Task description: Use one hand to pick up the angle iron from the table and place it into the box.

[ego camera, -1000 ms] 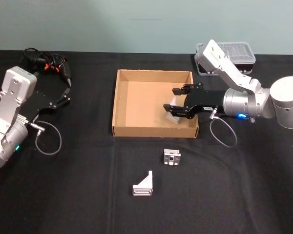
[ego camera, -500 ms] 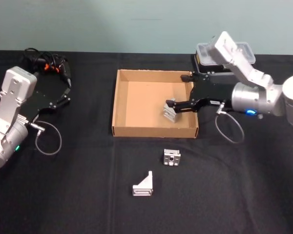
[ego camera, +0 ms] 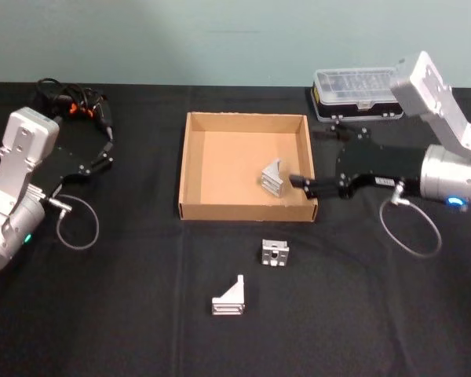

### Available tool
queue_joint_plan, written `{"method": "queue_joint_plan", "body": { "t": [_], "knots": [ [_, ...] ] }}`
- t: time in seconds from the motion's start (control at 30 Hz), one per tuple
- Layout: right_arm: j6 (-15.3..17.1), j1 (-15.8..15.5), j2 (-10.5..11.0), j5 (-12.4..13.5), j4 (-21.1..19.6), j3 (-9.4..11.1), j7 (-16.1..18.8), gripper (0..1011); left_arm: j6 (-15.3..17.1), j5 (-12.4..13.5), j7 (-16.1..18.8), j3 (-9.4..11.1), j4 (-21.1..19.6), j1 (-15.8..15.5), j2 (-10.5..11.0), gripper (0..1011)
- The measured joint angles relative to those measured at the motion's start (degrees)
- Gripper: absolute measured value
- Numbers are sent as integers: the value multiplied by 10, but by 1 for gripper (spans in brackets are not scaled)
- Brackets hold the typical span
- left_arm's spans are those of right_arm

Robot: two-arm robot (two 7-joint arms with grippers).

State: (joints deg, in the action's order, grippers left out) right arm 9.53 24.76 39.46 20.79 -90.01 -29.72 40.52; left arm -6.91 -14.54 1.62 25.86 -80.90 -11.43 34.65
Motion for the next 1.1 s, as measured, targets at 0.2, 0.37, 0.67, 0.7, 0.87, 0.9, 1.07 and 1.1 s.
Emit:
{"method": "queue_joint_plan", "body": {
  "t": [0.2,0.37,0.67,0.7,0.87,0.9,1.07,1.1],
  "knots": [
    [8,-39,46,17,-57,-7,18,1003,0,0,0,0,0,0,0,1000],
    [3,-45,66,15,-69,-32,51,1003,0,0,0,0,0,0,0,1000],
    [-4,-28,67,-5,-49,-77,82,1003,0,0,0,0,0,0,0,1000],
    [-6,-24,65,-8,-43,-81,83,1003,0,0,0,0,0,0,0,1000],
    [-8,-11,56,-16,-25,-92,87,1003,0,0,0,0,0,0,0,1000],
    [-8,-8,54,-17,-22,-94,87,1003,0,0,0,0,0,0,0,1000],
    [-12,10,39,-25,7,-107,94,1003,0,0,0,0,0,0,0,1000],
    [-13,13,36,-26,11,-109,95,1003,0,0,0,0,0,0,0,1000]
  ]
}}
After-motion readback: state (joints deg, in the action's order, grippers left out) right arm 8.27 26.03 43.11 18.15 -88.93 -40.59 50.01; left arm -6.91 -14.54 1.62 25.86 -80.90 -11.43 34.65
